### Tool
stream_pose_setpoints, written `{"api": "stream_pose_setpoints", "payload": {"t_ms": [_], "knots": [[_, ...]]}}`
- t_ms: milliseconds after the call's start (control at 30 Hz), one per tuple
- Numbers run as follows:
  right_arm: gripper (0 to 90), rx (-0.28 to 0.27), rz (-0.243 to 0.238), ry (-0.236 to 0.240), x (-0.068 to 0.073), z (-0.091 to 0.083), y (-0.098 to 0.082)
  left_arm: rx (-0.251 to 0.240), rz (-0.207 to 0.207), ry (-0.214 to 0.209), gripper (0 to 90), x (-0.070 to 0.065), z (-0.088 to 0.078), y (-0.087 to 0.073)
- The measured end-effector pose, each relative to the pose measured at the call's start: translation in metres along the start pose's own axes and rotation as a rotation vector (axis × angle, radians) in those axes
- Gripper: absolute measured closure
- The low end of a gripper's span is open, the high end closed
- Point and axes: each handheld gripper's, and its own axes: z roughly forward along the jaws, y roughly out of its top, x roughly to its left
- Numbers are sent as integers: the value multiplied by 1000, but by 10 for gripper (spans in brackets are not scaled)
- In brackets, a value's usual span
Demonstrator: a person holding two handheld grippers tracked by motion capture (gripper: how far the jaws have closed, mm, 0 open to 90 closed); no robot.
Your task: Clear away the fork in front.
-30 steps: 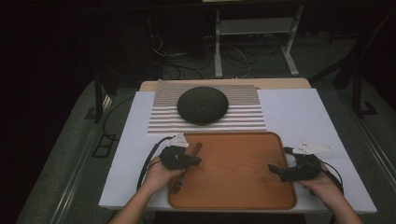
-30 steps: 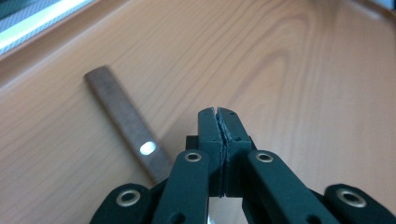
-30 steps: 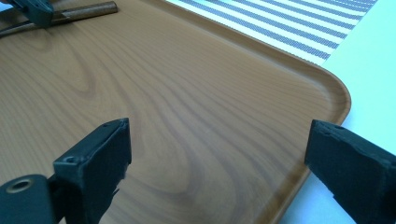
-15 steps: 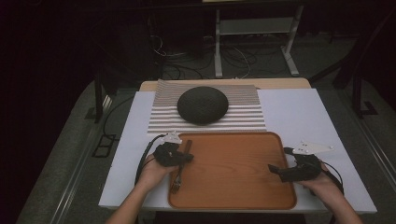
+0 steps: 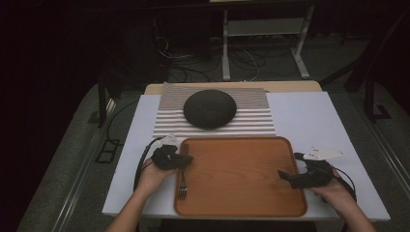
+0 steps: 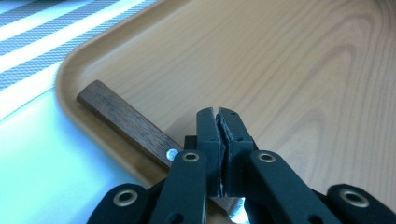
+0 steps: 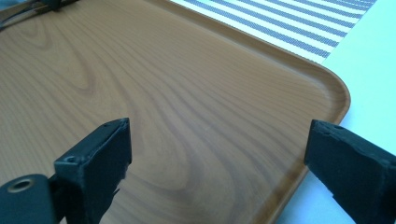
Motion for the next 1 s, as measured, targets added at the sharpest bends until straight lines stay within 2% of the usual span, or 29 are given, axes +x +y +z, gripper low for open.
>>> {"api": "stream_pose_setpoints", "payload": {"t_ms": [233, 433, 600, 900, 1000], "knots": [[76, 1, -2, 1, 0, 0, 0, -22, 9, -5, 808, -2, -1, 1], [75, -1, -1, 3, 0, 0, 0, -64, 42, -20, 601, -7, -5, 2], [76, -5, 1, 11, 1, -1, 0, -101, 46, -27, 410, -11, -16, 1], [76, -10, 2, 19, 1, -2, 1, -135, 58, 24, 158, -22, -37, -8], [75, -10, 2, 22, 1, -2, 1, -150, 57, 36, 126, -25, -44, -14]]}}
